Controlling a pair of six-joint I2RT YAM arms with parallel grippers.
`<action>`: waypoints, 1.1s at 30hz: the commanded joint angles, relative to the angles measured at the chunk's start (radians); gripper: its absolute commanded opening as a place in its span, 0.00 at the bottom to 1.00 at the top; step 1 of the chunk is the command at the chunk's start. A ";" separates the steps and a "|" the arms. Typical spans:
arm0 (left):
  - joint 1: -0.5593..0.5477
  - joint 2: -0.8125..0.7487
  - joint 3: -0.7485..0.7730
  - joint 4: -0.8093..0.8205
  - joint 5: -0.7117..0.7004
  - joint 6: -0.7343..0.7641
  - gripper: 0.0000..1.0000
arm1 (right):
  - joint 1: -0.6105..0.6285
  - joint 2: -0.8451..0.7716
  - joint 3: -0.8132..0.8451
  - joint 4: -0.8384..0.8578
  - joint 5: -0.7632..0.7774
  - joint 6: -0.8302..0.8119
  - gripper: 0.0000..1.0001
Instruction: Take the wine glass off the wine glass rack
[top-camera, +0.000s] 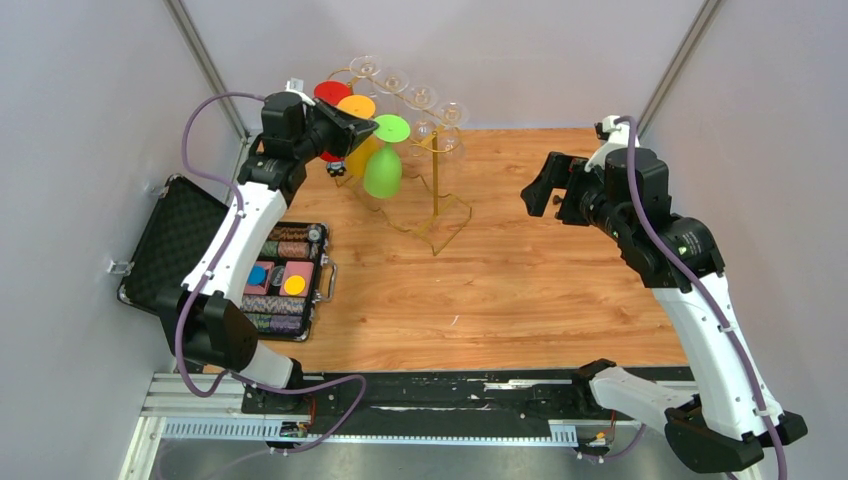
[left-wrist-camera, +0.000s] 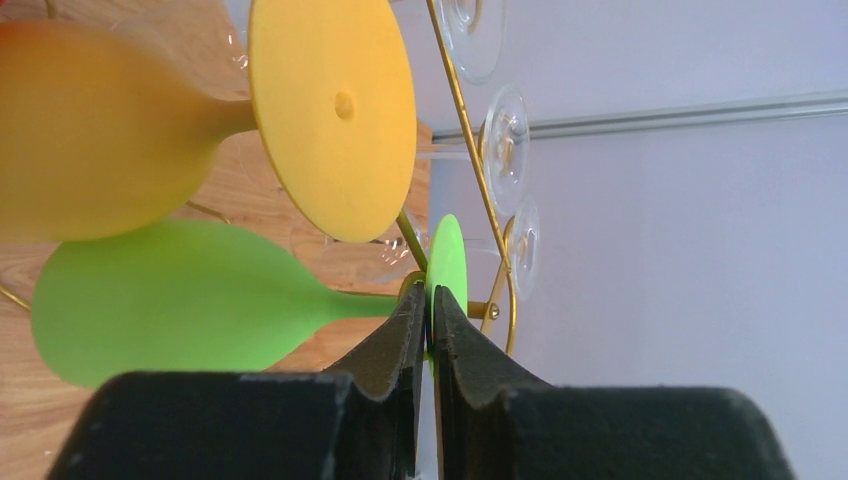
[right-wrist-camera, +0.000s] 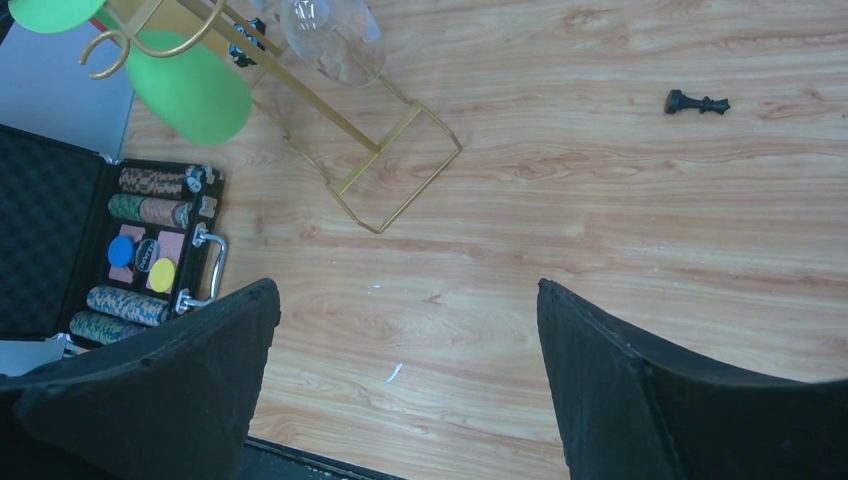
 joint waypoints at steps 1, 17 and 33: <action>0.004 0.000 0.052 0.030 0.021 0.014 0.09 | 0.000 -0.016 -0.006 0.040 0.011 -0.002 0.97; 0.005 -0.058 0.035 0.050 0.024 -0.006 0.00 | -0.001 -0.030 -0.005 0.042 0.004 0.012 0.97; 0.018 -0.139 -0.029 0.048 -0.037 -0.021 0.00 | 0.000 -0.021 0.006 0.042 -0.008 0.021 0.96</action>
